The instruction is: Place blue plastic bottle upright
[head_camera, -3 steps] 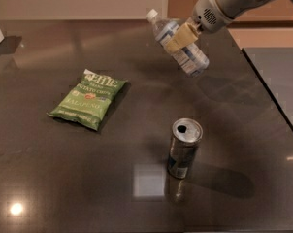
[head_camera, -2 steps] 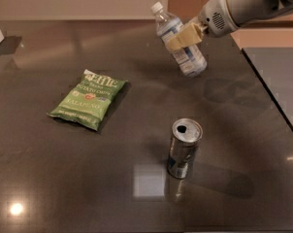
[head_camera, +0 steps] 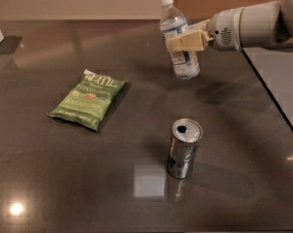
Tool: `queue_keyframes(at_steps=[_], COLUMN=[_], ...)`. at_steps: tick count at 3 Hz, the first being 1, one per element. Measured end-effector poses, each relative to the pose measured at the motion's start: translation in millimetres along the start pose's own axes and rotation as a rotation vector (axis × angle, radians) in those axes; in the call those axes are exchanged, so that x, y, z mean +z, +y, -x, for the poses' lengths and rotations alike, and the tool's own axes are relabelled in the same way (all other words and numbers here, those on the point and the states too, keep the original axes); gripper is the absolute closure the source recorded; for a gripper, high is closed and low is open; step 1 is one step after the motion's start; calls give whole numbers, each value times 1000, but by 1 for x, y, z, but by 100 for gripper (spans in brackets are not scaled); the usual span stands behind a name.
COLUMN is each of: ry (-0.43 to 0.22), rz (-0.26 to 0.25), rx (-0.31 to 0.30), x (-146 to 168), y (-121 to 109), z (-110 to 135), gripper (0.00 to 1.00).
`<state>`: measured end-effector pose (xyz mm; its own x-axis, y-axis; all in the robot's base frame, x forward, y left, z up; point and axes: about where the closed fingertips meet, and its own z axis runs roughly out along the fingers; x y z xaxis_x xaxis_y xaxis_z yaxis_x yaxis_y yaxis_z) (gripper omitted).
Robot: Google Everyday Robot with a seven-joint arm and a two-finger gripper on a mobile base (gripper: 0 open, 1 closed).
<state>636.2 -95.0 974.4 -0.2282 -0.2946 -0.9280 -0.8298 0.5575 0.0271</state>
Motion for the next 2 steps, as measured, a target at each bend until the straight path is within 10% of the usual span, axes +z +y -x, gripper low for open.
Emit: queue_keyframes(at_steps=[2], ry=[-181], rz=[-1], rx=[21], x=[-3], y=[-1], z=[-15], gripper=[100])
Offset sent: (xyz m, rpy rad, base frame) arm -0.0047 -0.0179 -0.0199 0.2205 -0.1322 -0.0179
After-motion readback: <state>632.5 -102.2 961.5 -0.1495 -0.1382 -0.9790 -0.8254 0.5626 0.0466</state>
